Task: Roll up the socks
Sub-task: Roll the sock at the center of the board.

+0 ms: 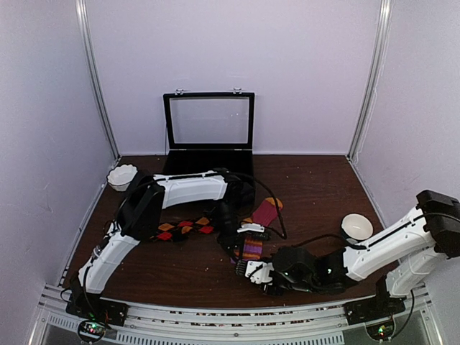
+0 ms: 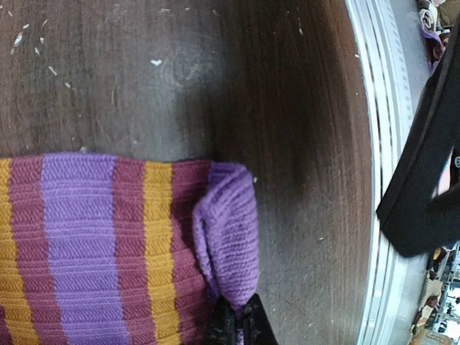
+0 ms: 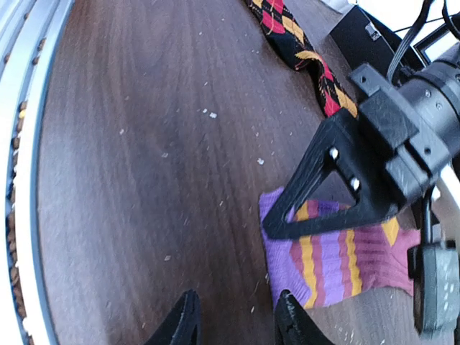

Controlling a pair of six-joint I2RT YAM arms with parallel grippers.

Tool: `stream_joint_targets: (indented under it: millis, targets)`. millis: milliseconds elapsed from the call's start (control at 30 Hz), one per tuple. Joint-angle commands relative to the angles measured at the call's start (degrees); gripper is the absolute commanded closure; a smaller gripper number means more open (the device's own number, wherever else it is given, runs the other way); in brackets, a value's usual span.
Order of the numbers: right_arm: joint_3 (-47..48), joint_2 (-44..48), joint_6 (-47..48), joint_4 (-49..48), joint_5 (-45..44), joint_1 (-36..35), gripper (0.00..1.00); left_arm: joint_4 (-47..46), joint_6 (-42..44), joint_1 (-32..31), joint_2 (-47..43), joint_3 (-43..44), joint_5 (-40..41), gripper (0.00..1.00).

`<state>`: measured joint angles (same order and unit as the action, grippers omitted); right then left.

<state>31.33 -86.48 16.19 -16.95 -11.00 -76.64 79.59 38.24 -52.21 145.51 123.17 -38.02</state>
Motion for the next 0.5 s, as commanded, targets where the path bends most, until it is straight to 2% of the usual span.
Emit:
stream_joint_targets:
  millis: [0,467]
  targets:
    - [3.27,-3.83,6.54,-0.95,2.19,2.48,0.65,2.85,0.32,0.11,1.42,2.05,-2.08,1.0]
    - [5.5,-11.07,7.29,-1.85,5.13,6.39,0.7,4.34,2.18,0.09,1.53,2.16,-2.68,1.0]
